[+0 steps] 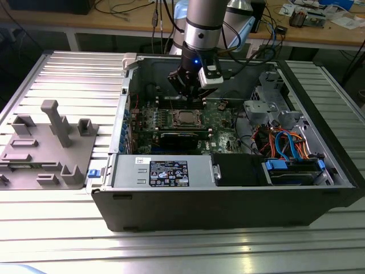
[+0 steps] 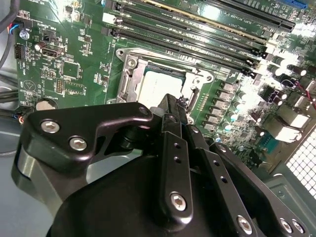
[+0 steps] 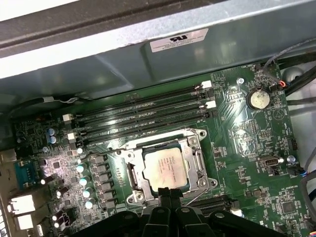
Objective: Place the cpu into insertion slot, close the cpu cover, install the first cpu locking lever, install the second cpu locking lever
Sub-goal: 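Install the first cpu locking lever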
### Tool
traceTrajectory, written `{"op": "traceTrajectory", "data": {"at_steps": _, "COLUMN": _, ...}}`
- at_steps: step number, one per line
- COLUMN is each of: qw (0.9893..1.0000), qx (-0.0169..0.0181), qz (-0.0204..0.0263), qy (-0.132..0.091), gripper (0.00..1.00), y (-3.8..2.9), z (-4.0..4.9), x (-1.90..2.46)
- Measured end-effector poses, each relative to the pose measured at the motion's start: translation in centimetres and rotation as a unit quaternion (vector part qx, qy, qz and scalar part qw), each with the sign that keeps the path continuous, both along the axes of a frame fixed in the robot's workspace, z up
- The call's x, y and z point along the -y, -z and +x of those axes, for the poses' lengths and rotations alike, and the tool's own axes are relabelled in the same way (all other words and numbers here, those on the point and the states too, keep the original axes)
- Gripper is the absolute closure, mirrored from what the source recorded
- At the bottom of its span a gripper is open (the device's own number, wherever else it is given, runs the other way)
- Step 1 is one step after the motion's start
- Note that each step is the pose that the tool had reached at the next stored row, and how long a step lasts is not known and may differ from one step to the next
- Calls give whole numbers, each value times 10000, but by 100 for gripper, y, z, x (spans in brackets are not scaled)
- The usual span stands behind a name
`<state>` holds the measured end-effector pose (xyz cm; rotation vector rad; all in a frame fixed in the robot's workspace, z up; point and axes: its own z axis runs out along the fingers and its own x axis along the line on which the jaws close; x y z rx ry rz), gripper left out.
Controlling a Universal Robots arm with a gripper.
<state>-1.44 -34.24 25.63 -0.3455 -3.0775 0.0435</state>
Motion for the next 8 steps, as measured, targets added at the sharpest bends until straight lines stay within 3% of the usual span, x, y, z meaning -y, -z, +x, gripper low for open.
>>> {"op": "traceTrajectory", "data": {"at_steps": 8, "qw": 9998, "qx": 0, "qz": 0, "qy": -178, "gripper": 89, "y": 0, "z": 0, "x": 0}}
